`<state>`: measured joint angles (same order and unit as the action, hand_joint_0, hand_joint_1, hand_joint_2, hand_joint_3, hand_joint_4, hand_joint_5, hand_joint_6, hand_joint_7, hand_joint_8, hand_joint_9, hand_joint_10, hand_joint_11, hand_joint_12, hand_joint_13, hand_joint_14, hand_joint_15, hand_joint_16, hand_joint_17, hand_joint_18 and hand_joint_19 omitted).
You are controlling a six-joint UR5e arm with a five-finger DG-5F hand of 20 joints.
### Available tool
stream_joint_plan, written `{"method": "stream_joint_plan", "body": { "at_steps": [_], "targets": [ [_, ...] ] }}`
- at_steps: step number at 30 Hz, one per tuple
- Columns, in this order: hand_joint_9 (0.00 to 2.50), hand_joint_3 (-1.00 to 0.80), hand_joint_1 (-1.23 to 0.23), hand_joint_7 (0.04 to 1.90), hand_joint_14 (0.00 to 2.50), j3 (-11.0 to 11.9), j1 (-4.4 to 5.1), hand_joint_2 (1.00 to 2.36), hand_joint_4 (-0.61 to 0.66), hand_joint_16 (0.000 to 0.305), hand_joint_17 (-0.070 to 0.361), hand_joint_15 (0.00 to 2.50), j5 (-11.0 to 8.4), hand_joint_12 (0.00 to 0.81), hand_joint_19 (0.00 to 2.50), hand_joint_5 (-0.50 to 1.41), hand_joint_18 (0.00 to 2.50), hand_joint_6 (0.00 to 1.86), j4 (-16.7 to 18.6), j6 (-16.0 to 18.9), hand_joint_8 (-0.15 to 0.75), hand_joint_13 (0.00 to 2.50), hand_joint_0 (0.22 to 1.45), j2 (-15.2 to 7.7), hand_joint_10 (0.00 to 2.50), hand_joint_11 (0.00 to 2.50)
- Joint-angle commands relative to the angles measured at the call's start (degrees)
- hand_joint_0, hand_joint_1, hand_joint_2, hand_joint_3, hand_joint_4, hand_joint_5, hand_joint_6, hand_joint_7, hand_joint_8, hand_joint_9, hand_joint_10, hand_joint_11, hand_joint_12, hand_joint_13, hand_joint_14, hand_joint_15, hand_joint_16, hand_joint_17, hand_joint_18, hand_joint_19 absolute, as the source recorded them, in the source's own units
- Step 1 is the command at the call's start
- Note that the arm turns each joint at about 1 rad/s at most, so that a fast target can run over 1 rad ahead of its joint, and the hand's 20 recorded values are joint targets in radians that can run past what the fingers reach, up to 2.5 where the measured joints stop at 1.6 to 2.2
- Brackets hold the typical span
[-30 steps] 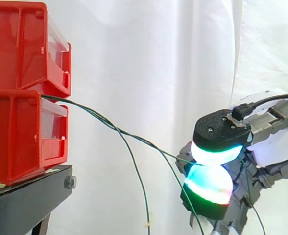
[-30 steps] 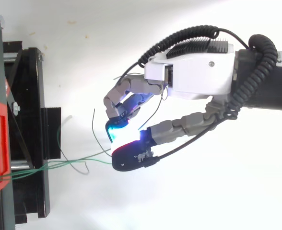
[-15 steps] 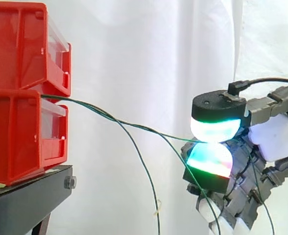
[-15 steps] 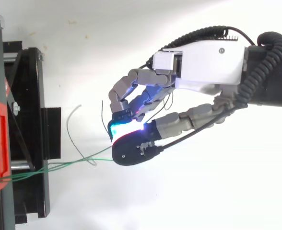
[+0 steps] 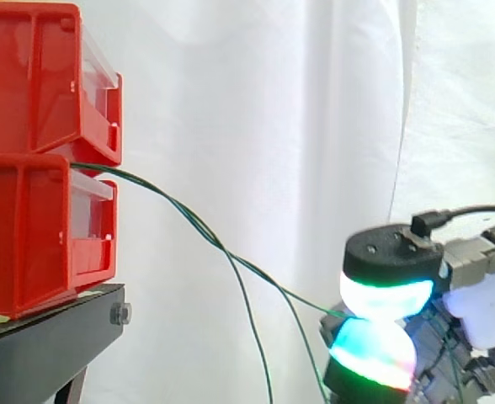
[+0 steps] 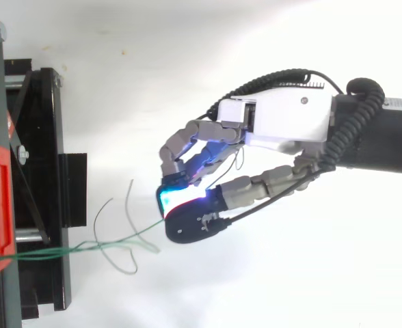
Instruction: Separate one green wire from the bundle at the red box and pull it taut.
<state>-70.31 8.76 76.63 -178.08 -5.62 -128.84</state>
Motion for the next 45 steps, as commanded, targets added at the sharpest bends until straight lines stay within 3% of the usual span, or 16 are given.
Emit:
{"method": "stream_joint_plan", "body": {
  "at_steps": [1, 6, 45],
  "targets": [
    [0.79, -0.02, -0.76, 1.12, 0.01, -0.4, 0.21, 1.02, 0.03, 0.055, 0.124, 0.35, -0.16, 0.403, 0.35, -0.13, 0.69, 0.90, 5.8, -0.2, 0.309, 0.73, 0.60, 0.0, 0.01, 0.37],
    [0.79, -0.02, -0.76, 1.12, 0.01, -0.4, 0.38, 1.02, 0.03, 0.055, 0.124, 0.36, -0.16, 0.404, 0.35, -0.13, 0.69, 0.90, 7.6, -0.2, 0.307, 0.73, 0.60, 0.0, 0.01, 0.37],
    [0.81, -0.03, -0.75, 1.12, 0.01, -0.4, 0.47, 1.02, 0.03, 0.055, 0.125, 0.36, -0.07, 0.403, 0.34, -0.13, 0.69, 0.90, 7.6, -0.3, 0.305, 0.73, 0.61, 0.0, 0.01, 0.39]
  ]
}}
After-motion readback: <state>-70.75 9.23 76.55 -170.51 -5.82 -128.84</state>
